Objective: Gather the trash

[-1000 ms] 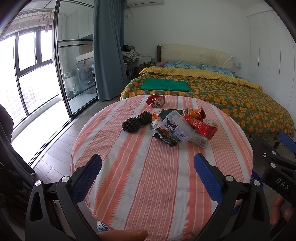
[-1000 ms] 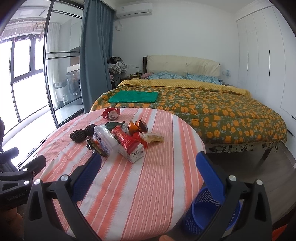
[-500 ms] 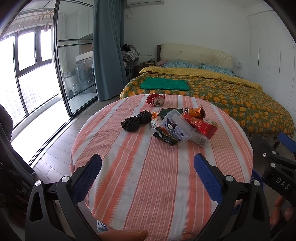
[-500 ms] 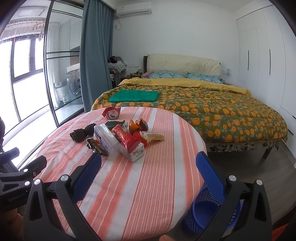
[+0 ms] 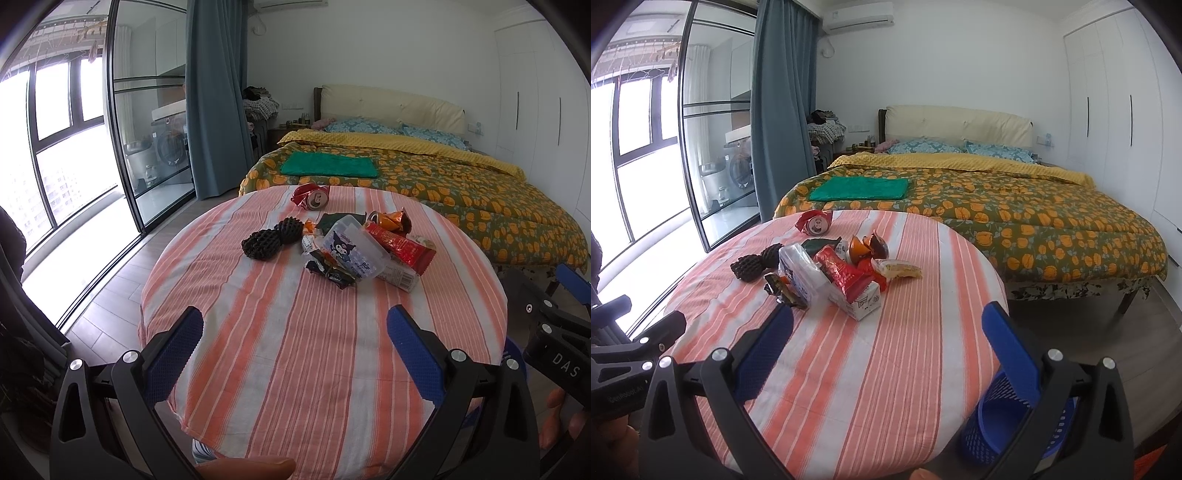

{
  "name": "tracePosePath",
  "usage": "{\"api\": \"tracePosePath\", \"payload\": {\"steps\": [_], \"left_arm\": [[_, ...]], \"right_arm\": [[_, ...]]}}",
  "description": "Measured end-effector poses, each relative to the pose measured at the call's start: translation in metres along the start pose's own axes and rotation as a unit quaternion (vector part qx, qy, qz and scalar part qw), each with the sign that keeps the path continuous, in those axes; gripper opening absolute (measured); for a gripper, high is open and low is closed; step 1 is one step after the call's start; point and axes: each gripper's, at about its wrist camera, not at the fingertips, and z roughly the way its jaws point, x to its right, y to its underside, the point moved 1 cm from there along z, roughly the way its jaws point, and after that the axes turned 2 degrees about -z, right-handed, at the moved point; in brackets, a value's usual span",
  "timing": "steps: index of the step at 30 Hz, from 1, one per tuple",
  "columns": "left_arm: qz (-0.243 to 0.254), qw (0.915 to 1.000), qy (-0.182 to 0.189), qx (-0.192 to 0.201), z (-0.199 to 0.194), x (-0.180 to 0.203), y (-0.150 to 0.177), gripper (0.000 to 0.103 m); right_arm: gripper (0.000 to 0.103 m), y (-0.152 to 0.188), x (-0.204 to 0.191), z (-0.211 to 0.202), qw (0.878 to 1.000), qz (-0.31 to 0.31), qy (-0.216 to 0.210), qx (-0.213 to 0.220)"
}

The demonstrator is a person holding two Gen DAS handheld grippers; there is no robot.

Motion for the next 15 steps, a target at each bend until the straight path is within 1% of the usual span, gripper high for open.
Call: {"api": "tracePosePath", "payload": {"steps": [5,15], "left_arm": [[0.001,1.0000,-0.001,-0.003,0.006,0.000,0.008,0.099],[-0.003,0.9999,0.003,-0.010,0.012,0.000,0.009,0.099]], "right_arm": [[0.099,0.000,0.001,0.000,1.000,0.002,0.000,0.000],[0.098,0.000,0.006,0.001,1.000,0.006,-0.001,0.000]]}}
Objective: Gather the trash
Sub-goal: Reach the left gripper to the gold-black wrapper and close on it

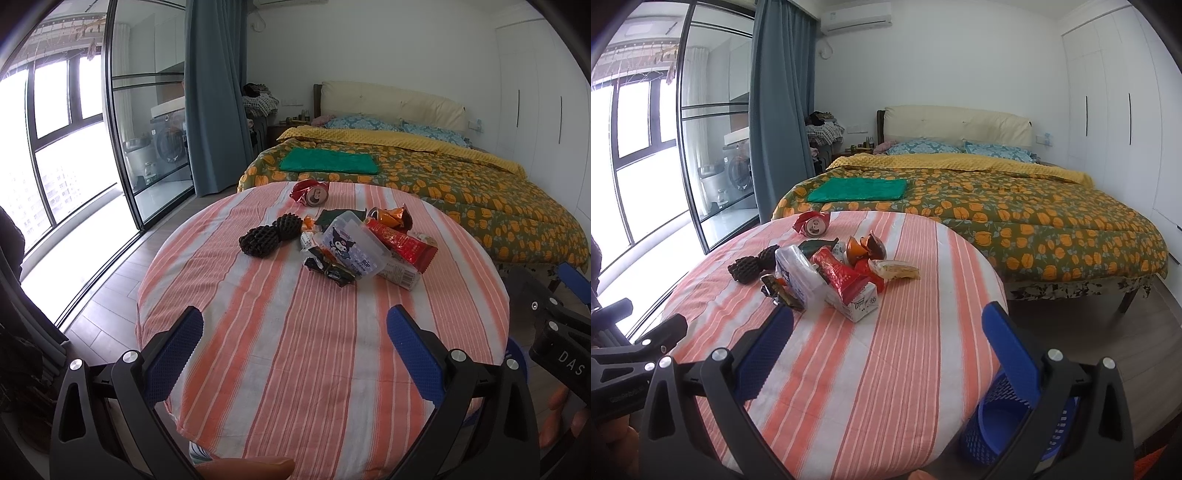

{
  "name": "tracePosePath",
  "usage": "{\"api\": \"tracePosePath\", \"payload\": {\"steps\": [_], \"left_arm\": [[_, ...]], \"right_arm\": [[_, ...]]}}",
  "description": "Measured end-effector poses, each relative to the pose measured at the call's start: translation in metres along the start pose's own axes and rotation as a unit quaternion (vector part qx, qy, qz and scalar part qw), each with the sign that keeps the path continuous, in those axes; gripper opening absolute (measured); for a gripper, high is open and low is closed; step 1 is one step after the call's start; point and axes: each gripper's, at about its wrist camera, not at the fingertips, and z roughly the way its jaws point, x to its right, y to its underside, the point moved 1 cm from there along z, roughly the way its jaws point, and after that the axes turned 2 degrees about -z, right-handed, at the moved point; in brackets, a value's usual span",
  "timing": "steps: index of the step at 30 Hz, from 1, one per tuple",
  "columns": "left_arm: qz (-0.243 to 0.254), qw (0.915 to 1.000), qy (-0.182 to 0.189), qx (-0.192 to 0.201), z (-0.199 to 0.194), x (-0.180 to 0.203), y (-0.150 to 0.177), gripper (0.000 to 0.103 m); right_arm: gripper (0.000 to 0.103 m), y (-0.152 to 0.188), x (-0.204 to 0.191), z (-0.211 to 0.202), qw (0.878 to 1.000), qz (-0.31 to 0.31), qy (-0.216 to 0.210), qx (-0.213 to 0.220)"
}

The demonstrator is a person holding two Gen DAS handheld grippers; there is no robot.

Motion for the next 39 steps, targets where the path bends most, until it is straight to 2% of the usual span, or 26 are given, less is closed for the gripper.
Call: {"api": "tracePosePath", "payload": {"steps": [11,18,23,30,34,36,37,38,39], "left_arm": [[0.008,0.9979,0.003,-0.063,0.053,0.005,0.007,0.099],[-0.051,0.9900,0.031,-0.128,0.108,0.005,-0.006,0.099],[-0.085,0.9867,0.036,-0.133,0.143,0.008,-0.019,0.099],[-0.106,0.9843,0.007,-0.141,0.188,0.015,-0.023,0.096],[-0.123,0.9814,0.025,-0.146,0.202,0.013,-0.025,0.085],[-0.124,0.9802,0.050,-0.146,0.204,0.014,-0.027,0.071],[-0.125,0.9785,0.067,-0.150,0.205,0.014,-0.027,0.059],[-0.126,0.9762,0.085,-0.154,0.205,0.013,-0.027,0.039],[-0.127,0.9734,0.103,-0.161,0.206,0.013,-0.027,0.032]], "right_arm": [[0.098,0.005,0.017,0.024,1.000,0.016,-0.003,-0.019],[0.098,0.015,0.031,0.039,0.999,0.034,-0.010,-0.034],[0.098,0.022,0.038,0.044,0.998,0.041,-0.015,-0.039],[0.098,0.030,0.039,0.049,0.997,0.041,-0.028,-0.050],[0.098,0.031,0.040,0.049,0.998,0.040,-0.027,-0.049],[0.098,0.032,0.040,0.049,0.997,0.044,-0.027,-0.050],[0.098,0.032,0.042,0.049,0.997,0.050,-0.028,-0.050],[0.098,0.032,0.043,0.049,0.997,0.056,-0.030,-0.049],[0.098,0.033,0.044,0.050,0.996,0.059,-0.031,-0.050]]}}
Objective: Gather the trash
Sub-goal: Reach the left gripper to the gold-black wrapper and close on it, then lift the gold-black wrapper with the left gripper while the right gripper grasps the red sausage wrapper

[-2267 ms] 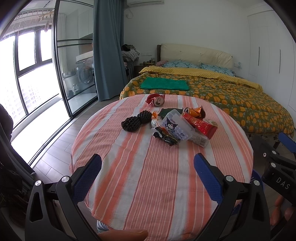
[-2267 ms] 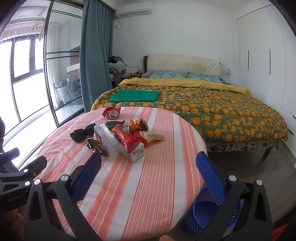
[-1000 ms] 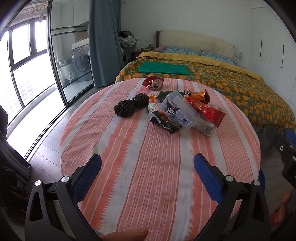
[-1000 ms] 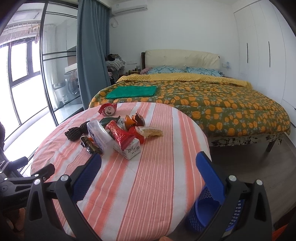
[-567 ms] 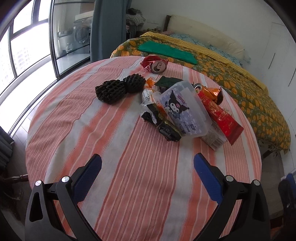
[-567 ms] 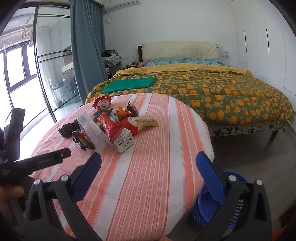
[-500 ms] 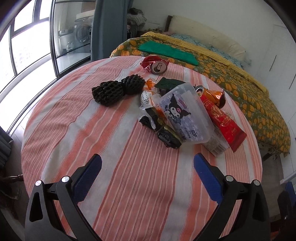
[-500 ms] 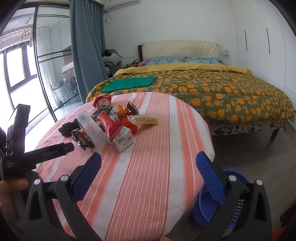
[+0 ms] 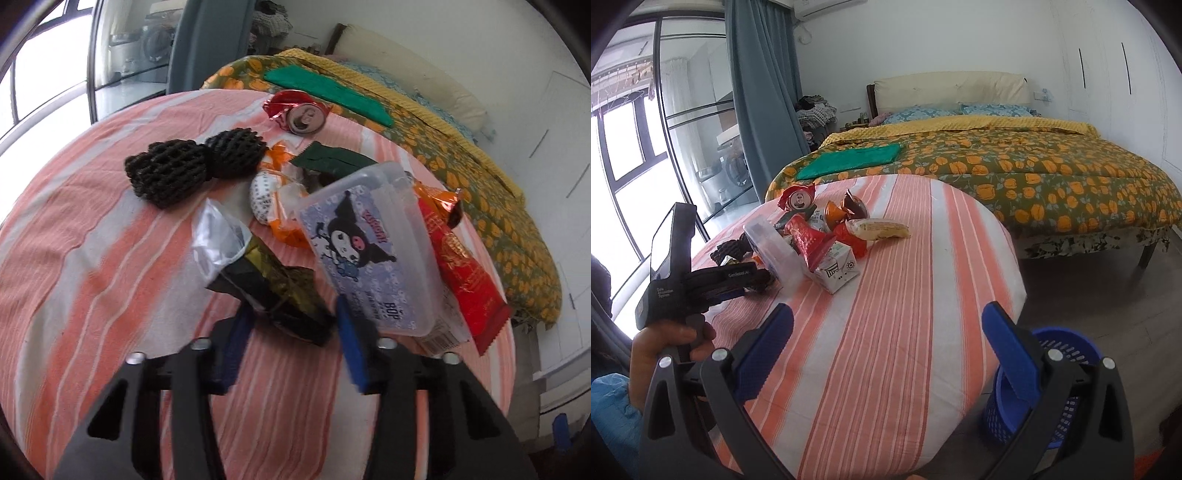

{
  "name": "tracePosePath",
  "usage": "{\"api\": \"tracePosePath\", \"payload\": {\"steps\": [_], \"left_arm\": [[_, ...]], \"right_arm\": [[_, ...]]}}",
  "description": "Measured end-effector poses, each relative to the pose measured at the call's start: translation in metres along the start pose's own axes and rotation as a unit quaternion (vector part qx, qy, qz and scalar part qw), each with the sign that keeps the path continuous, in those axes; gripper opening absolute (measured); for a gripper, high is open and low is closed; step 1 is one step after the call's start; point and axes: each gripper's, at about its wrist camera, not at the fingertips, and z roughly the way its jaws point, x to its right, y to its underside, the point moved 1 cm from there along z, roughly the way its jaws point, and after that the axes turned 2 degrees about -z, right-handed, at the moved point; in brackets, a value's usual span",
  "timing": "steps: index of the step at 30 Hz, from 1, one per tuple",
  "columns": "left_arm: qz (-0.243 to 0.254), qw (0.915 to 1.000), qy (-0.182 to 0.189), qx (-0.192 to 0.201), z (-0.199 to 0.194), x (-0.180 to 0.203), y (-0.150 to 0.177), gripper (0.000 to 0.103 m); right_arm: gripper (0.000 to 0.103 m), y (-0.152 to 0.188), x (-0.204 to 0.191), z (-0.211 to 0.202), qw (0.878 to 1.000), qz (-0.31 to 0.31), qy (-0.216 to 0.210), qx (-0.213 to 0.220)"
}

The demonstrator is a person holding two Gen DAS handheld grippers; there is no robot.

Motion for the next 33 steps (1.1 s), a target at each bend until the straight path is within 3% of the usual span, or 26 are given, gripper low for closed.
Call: {"api": "tracePosePath", "payload": {"steps": [7,11,13,16,18,20,22,26,29,31,33], "left_arm": [[0.012,0.9989,0.042,-0.014,-0.013,-0.014,0.004,0.025],[0.042,0.9942,0.082,-0.056,-0.032,-0.028,0.004,0.025],[0.082,0.9874,0.100,-0.092,-0.041,-0.030,0.007,0.025],[0.164,0.9686,0.110,-0.151,-0.049,-0.026,0.016,0.026],[0.213,0.9562,0.106,-0.170,-0.052,-0.022,0.023,0.027],[0.239,0.9499,0.096,-0.177,-0.049,-0.019,0.027,0.028],[0.246,0.9502,0.078,-0.174,-0.041,-0.017,0.027,0.032],[0.216,0.9609,0.078,-0.154,-0.029,-0.013,0.020,0.049],[0.202,0.9674,0.070,-0.136,-0.026,-0.017,0.011,0.061],[0.194,0.9715,0.057,-0.124,-0.027,-0.021,0.008,0.067],[0.183,0.9744,0.052,-0.120,-0.026,-0.026,0.003,0.070]], "right_arm": [[0.098,0.003,-0.006,0.004,1.000,-0.009,-0.001,-0.011],[0.098,0.003,-0.006,0.006,1.000,-0.011,-0.005,-0.015],[0.098,0.004,-0.006,0.009,1.000,-0.011,-0.010,-0.019],[0.098,0.003,-0.009,0.019,0.999,-0.017,-0.018,-0.033],[0.098,-0.001,-0.013,0.030,0.998,-0.038,-0.024,-0.049],[0.098,-0.010,-0.024,0.048,0.994,-0.083,-0.031,-0.071],[0.098,-0.023,-0.034,0.064,0.989,-0.113,-0.048,-0.076],[0.097,-0.055,-0.053,0.102,0.982,-0.140,-0.082,-0.097],[0.075,-0.073,-0.065,0.127,0.973,-0.164,-0.105,-0.127],[0.051,-0.078,-0.069,0.143,0.965,-0.166,-0.121,-0.165],[0.039,-0.078,-0.068,0.151,0.960,-0.162,-0.124,-0.190]]}}
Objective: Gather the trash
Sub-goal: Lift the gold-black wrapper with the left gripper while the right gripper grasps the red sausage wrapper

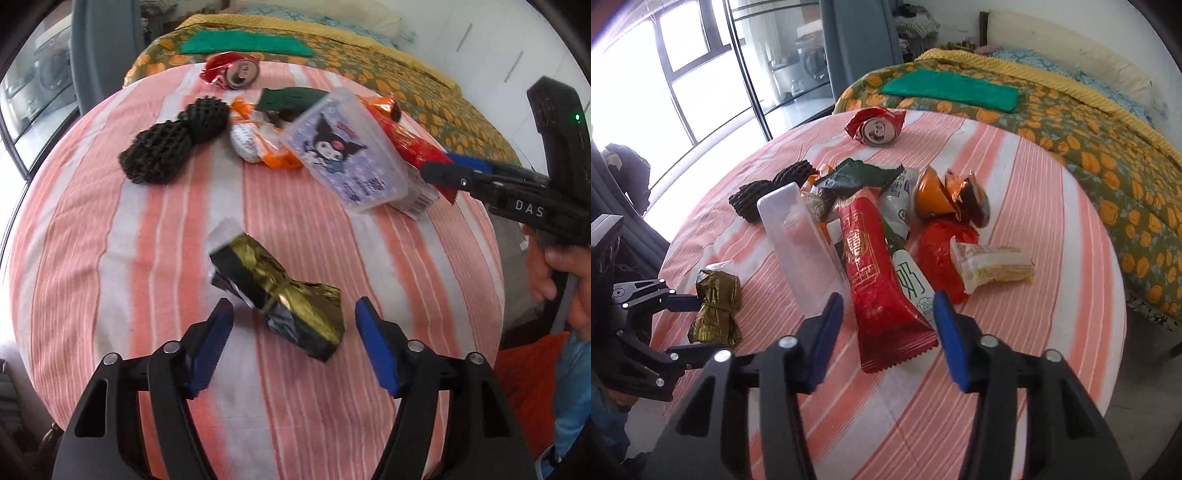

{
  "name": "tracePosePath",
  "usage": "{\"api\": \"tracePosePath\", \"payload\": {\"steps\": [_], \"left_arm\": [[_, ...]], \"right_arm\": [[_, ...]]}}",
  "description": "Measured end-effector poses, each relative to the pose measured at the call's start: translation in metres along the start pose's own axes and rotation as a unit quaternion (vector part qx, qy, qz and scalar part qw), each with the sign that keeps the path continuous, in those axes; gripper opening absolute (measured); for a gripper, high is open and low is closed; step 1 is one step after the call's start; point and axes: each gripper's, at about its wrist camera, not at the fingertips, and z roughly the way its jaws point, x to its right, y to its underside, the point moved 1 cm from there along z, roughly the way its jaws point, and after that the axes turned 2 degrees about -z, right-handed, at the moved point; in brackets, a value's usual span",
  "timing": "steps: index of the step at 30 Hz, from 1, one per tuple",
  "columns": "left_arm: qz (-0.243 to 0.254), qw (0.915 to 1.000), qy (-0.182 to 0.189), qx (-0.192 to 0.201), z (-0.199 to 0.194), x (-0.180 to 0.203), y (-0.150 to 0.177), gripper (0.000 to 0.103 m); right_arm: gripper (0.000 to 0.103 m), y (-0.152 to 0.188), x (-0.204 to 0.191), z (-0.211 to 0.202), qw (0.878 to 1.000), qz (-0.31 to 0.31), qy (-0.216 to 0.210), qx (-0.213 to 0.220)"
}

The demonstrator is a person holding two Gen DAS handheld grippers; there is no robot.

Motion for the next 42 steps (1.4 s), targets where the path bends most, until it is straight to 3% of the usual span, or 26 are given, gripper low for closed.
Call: {"api": "tracePosePath", "payload": {"steps": [5,11,16,20,22,24,29,33,37,42], "left_arm": [[-0.009,0.9998,-0.018,0.009,-0.012,-0.017,0.010,0.079],[-0.009,0.9985,-0.050,0.020,-0.032,-0.036,0.028,0.082],[-0.006,0.9959,-0.074,0.051,-0.043,-0.041,0.035,0.097],[-0.029,0.9964,-0.060,0.053,-0.040,-0.041,0.045,0.097],[-0.041,0.9961,-0.046,0.063,-0.042,-0.035,0.046,0.098],[-0.050,0.9950,-0.044,0.074,-0.042,-0.022,0.042,0.098],[-0.077,0.9877,-0.096,0.096,-0.026,0.010,0.020,0.098],[-0.094,0.9808,-0.149,0.082,-0.002,0.007,0.009,0.097],[-0.091,0.9824,-0.150,0.064,-0.011,-0.019,0.023,0.097],[-0.041,0.9852,-0.157,0.054,-0.042,-0.047,0.040,0.097]], "right_arm": [[0.028,0.019,-0.013,-0.011,1.000,-0.004,-0.018,-0.010],[0.028,0.067,-0.034,-0.017,0.997,0.012,-0.059,-0.038],[0.028,0.100,-0.044,-0.025,0.996,0.029,-0.076,-0.048],[0.041,0.109,-0.043,-0.033,0.997,0.034,-0.063,-0.043],[0.055,0.112,-0.041,-0.036,0.997,0.035,-0.049,-0.036],[0.059,0.112,-0.038,-0.038,0.997,0.046,-0.048,-0.027],[0.061,0.108,-0.040,-0.040,0.997,0.056,-0.047,-0.013],[0.063,0.106,-0.044,-0.044,0.997,0.055,-0.047,-0.007],[0.065,0.108,-0.041,-0.049,0.998,0.053,-0.044,-0.003],[0.066,0.105,-0.040,-0.048,0.997,0.055,-0.049,-0.004]]}}
